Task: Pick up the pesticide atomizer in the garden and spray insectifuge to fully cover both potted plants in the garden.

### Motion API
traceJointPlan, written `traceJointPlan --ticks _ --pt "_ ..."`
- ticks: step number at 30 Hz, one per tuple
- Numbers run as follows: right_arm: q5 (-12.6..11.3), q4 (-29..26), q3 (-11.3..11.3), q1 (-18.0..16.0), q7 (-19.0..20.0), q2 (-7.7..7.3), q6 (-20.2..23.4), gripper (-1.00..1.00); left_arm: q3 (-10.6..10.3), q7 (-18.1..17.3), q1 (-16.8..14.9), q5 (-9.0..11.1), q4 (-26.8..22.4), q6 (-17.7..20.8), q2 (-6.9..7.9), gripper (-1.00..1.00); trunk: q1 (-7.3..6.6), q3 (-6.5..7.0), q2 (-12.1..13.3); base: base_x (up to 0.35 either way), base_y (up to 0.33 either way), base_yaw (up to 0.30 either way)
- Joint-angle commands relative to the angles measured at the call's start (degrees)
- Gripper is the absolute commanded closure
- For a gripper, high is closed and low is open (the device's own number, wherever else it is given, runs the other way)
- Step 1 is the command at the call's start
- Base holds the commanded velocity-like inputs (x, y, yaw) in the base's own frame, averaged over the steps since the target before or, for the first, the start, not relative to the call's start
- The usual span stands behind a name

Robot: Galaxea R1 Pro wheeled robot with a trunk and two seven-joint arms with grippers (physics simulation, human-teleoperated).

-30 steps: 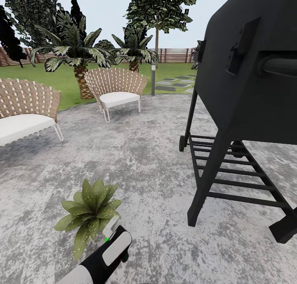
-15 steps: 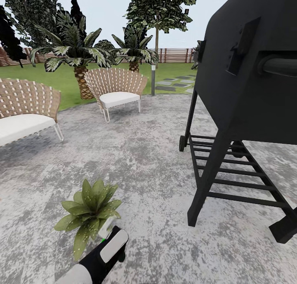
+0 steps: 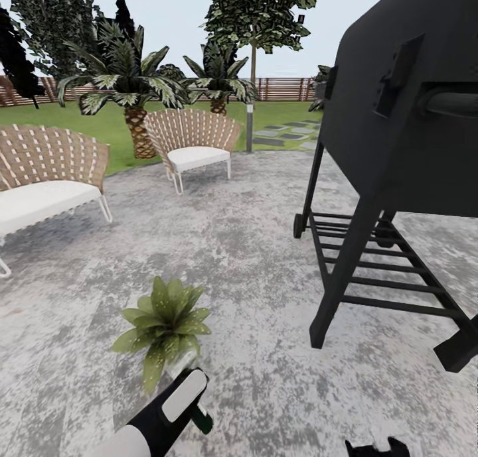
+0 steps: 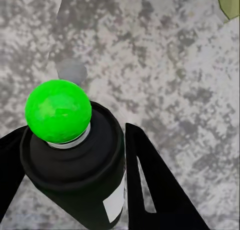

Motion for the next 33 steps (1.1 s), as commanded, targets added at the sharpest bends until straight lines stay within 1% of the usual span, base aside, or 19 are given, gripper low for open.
traceJointPlan --ticks 1,2,4,5,6,7,8,9,10,11,13,14,16,17,19,21,25,27,33 --pt "0.0 -1.0 0.2 -2.9 0.0 0.03 4.0 -1.00 0.0 0.0 0.0 -0.2 -0.1 2.1 -0.08 1.00 0.00 -0.01 0.0 -0.276 0.190 0.000" --pt "-0.6 -1.8 0.4 -9.5 0.1 0.08 11.2 -1.00 -0.1 -0.8 0.0 -0.3 -0.5 6.3 -0.11 1.00 0.00 -0.01 0.0 -0.242 0.146 0.000" --pt "-0.8 -2.1 1.8 -13.2 0.1 0.11 13.3 -1.00 -0.3 -0.9 0.0 -1.3 -1.7 7.6 0.38 1.00 0.00 -0.01 0.0 -0.097 0.056 0.000" --pt "-0.9 -2.1 3.7 -14.5 0.1 0.14 13.7 -1.00 -0.3 -0.6 0.1 -3.9 -3.2 9.2 0.86 1.00 0.00 -0.01 0.0 -0.034 0.020 0.000" --pt "-0.9 -2.5 7.6 -15.4 0.1 0.14 14.0 -1.00 -0.4 -0.3 0.2 -9.7 -5.4 12.1 2.25 1.00 0.00 -0.01 0.0 -0.014 0.008 0.000" --pt "-0.9 -3.2 10.4 -15.7 0.0 0.14 14.6 -1.00 -0.4 -0.5 0.3 -13.7 -6.8 14.0 3.20 1.00 0.00 -0.01 0.0 -0.007 0.004 0.000" --pt "-0.9 -3.7 12.3 -15.9 0.0 0.14 16.1 -1.00 -0.4 -0.8 0.5 -16.7 -7.9 15.5 4.02 1.00 0.00 -0.01 0.0 -0.004 0.002 0.000" --pt "-1.1 -4.2 13.5 -16.9 0.1 0.14 21.0 -1.00 -0.5 -1.7 0.6 -18.9 -9.1 19.5 4.76 1.00 0.00 -0.01 0.0 -0.001 0.001 0.000" --pt "-2.2 -4.4 13.9 -18.3 0.1 0.14 24.6 -1.00 -0.6 -2.6 0.7 -19.8 -9.5 24.3 5.14 1.00 0.00 -0.01 0.0 0.000 0.000 0.000" --pt "-3.3 -4.5 14.1 -18.9 0.1 0.14 26.1 -1.00 -0.6 -3.3 0.7 -20.6 -9.9 27.1 5.29 1.00 0.00 -0.01 0.0 0.000 0.000 0.000" --pt "-5.0 -4.8 14.2 -19.6 0.0 0.14 27.6 -1.00 -0.6 -4.1 0.7 -24.5 -10.4 31.0 5.45 1.00 0.00 -0.01 0.0 0.000 0.000 0.000" --pt "-5.6 -4.4 14.3 -20.6 0.0 0.14 28.8 -1.00 -0.4 -5.1 0.7 -26.3 -10.0 38.4 5.70 1.00 0.00 -0.01 0.0 0.000 0.000 0.000" --pt "-5.7 -4.8 14.5 -24.7 0.0 0.14 31.7 -1.00 -0.1 -6.8 0.7 -26.6 -9.8 40.9 6.12 1.00 0.00 -0.01 0.0 0.000 0.000 0.000" --pt "-5.7 -4.3 14.5 -26.7 0.0 0.14 33.0 -1.00 0.1 -7.1 0.7 -26.6 -9.8 41.2 6.99 1.00 0.00 -0.01 0.0 0.000 0.000 0.000" --pt "-5.7 -1.8 14.5 -29.1 0.0 0.14 33.9 -1.00 0.3 -7.2 0.7 -26.1 -9.3 41.4 10.20 1.00 0.00 -0.01 0.0 0.000 0.000 0.000" --pt "-5.7 -1.3 14.5 -29.9 0.0 0.14 33.9 -1.00 0.6 -7.2 0.7 -26.4 -6.6 41.2 11.47 1.00 0.00 -0.01 0.0 0.000 0.000 0.000" --pt "-5.7 -1.2 15.1 -30.1 0.0 0.14 33.8 -1.00 0.6 -7.2 0.7 -26.7 -3.8 41.1 12.11 1.00 0.00 -0.01 0.0 0.000 0.000 0.000" --pt "-5.7 -1.2 16.8 -30.1 0.0 0.14 33.8 -1.00 0.1 -7.3 0.7 -26.9 -3.4 40.9 12.03 1.00 0.00 -0.01 0.0 0.000 0.000 0.000" --pt "-5.7 -1.2 18.0 -30.1 0.1 0.14 32.8 -1.00 -0.3 -7.4 0.7 -27.0 -3.3 39.1 11.88 1.00 0.00 -0.01 0.0 0.000 0.000 0.000"
